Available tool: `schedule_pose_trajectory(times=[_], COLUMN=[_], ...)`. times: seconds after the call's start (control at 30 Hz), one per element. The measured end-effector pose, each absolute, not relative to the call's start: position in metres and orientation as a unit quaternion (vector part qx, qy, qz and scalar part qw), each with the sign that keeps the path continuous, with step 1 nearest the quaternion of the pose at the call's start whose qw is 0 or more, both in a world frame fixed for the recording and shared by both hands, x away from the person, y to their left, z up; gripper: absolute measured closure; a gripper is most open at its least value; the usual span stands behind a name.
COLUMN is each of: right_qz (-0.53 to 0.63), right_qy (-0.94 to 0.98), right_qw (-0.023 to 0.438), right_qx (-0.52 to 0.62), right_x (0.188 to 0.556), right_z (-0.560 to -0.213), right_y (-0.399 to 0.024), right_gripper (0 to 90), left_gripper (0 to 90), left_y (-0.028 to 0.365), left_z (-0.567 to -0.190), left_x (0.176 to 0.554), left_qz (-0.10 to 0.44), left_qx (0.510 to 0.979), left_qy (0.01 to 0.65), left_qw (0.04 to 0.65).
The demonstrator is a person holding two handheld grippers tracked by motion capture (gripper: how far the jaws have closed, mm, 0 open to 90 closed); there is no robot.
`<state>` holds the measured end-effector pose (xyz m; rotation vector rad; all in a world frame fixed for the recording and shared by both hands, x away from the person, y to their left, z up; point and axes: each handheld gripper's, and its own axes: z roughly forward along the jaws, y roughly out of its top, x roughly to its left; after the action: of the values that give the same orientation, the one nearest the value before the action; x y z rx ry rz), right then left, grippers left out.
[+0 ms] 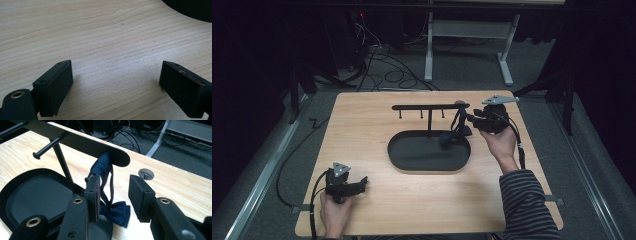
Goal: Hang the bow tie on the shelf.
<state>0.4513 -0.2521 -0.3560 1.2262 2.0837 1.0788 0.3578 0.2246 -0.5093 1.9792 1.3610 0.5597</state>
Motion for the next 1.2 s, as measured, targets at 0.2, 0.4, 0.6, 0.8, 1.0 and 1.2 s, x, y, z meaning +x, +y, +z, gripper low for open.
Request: schedule_pose_trajectory(times=[0.2, 0.4, 0.6, 0.8, 1.0, 1.2], right_qz=[0.405, 0.428, 0.448, 0.455, 0.461, 0.466], right_qy=[0.761, 0.742, 0.724, 0.711, 0.701, 0.694], right_qw=[0.243, 0.248, 0.255, 0.26, 0.265, 0.269], right_qx=[0.445, 0.453, 0.459, 0.468, 0.475, 0.479], right_x=[0.442, 0.428, 0.41, 0.393, 0.378, 0.364], right_z=[-0.355, -0.349, -0.34, -0.34, -0.344, -0.351], right_y=[-0.255, -0.27, -0.288, -0.303, -0.315, -0.322], right_gripper=[63.2, 62.9, 62.7, 62.5, 62.4, 61.8], left_gripper=[12.2, 12.2, 12.2, 12.2, 12.2, 12.2], left_y=[0.225, 0.225, 0.225, 0.224, 0.225, 0.225], left_z=[-0.509, -0.509, -0.509, -0.509, -0.509, -0.509], left_x=[0.358, 0.358, 0.358, 0.358, 0.358, 0.358], left_qz=[0.214, 0.214, 0.214, 0.214, 0.214, 0.214], left_qx=[0.757, 0.757, 0.757, 0.757, 0.757, 0.757], left_qy=[0.521, 0.521, 0.521, 0.521, 0.521, 0.521], left_qw=[0.331, 0.331, 0.331, 0.331, 0.331, 0.331])
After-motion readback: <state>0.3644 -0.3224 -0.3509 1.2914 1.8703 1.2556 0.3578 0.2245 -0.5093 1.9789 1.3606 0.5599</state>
